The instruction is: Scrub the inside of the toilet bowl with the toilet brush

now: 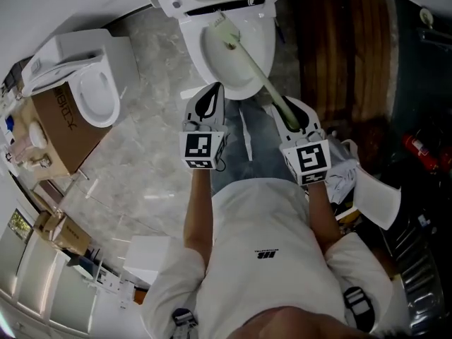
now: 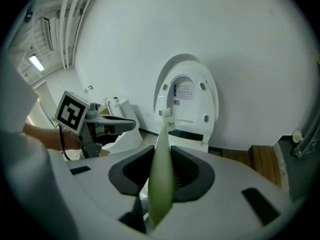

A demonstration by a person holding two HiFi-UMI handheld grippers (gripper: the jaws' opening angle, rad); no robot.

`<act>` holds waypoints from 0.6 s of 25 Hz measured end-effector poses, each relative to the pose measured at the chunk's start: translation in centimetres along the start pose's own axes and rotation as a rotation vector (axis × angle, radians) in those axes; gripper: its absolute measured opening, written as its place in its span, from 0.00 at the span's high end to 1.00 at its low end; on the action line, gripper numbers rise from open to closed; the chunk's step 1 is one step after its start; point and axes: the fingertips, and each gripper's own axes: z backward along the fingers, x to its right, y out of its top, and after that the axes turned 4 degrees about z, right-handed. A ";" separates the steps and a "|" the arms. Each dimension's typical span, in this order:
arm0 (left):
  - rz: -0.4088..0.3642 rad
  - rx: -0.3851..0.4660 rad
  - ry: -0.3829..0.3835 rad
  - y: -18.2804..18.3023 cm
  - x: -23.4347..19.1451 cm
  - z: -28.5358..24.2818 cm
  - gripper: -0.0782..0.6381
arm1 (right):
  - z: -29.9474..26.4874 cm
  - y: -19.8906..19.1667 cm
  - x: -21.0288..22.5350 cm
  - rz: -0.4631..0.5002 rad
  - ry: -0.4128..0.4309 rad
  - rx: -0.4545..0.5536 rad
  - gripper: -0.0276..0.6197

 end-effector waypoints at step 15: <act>0.076 -0.136 -0.019 -11.0 -4.2 -5.4 0.88 | -8.8 -10.6 -1.2 0.015 0.016 -0.208 0.81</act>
